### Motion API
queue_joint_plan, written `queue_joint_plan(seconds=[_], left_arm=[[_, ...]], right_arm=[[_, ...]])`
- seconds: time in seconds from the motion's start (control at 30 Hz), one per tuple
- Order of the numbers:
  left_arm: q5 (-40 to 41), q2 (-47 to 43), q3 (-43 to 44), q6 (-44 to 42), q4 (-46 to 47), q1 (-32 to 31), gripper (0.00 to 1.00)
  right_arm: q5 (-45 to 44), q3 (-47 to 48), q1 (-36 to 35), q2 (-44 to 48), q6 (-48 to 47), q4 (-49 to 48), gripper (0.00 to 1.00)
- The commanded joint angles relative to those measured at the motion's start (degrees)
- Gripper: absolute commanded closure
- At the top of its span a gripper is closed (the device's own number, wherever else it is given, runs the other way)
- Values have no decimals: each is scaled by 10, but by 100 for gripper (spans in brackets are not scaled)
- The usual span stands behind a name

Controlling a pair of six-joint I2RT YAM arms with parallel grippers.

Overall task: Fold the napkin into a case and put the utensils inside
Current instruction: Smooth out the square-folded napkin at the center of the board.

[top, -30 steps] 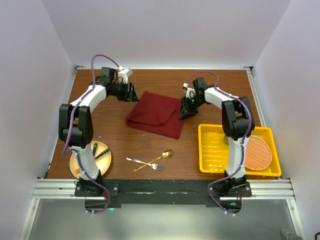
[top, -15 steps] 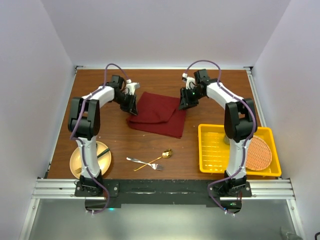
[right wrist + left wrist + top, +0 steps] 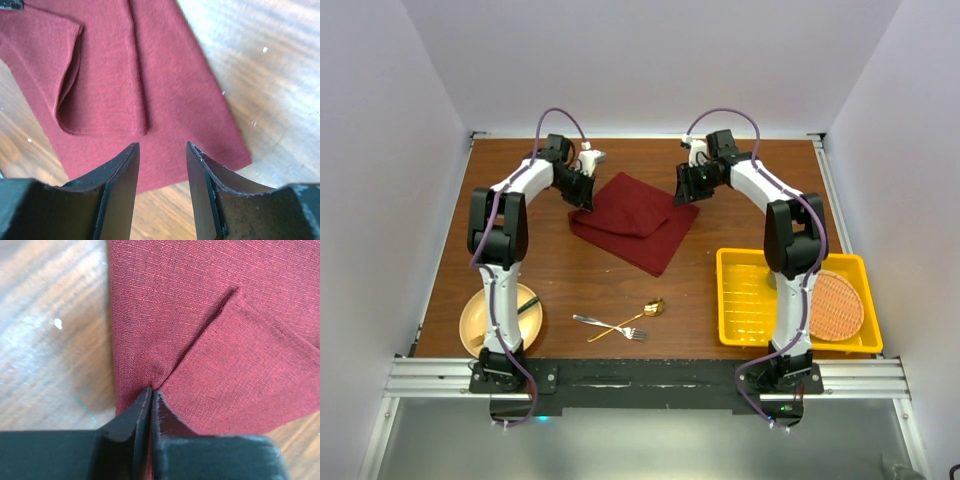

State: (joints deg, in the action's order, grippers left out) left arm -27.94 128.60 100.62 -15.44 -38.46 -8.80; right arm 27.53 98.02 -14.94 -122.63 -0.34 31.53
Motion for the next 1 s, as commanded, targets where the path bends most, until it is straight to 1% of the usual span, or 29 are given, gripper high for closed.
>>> queue_joint_plan(seconds=[0.0, 0.03, 0.13, 0.2, 0.27, 0.37, 0.4, 0.47, 0.53, 0.57, 0.6, 0.63, 0.67, 0.7, 0.83, 0.9, 0.97], left_arm=[[-3, -5, 38, -63, 33, 13, 80], [-11, -8, 50, -63, 36, 18, 74], [-46, -31, 61, -65, 35, 32, 66], [-72, -55, 55, -91, 30, 36, 65], [-79, -77, 35, -114, 26, 36, 64], [-111, -101, 5, -166, 29, 36, 62], [-133, -106, -4, -194, 32, 36, 61], [-149, -113, -17, -217, 42, 35, 54], [-171, -103, 2, -262, 16, 33, 50], [-179, -81, 18, -284, -6, 33, 50], [-194, -69, 55, -328, -54, 29, 48], [-198, -43, 73, -345, -75, 26, 47], [-201, -33, 91, -372, -95, 19, 47], [-205, -23, 115, -382, -118, 15, 46], [-236, -12, 118, -440, -117, -7, 46], [-238, -12, 115, -501, -126, -28, 46], [-218, -12, 114, -575, -142, -52, 46]], right_arm=[[-25, 32, 2, -16, -5, -32, 54], [-26, 32, 2, -21, -10, -31, 54], [-42, 15, 2, -25, -19, -44, 55], [-46, -1, 1, -26, -21, -41, 56], [-46, -12, 0, -25, -21, -40, 57], [-46, -32, -1, -23, -22, -38, 59], [-44, -34, 0, -23, -23, -35, 60], [-42, -41, -1, -21, -25, -30, 61], [-35, -52, -2, -14, -26, -20, 62], [-32, -64, -2, -10, -25, -17, 63], [-29, -70, -2, -6, -24, -18, 63], [-24, -76, -1, 1, -20, -17, 63], [-19, -85, -1, 5, -18, -16, 65], [-13, -91, -2, 9, -16, -13, 66], [9, -111, -2, 24, -4, 1, 68], [30, -119, -2, 34, -1, 13, 69], [47, -128, -3, 41, -1, 27, 71]])
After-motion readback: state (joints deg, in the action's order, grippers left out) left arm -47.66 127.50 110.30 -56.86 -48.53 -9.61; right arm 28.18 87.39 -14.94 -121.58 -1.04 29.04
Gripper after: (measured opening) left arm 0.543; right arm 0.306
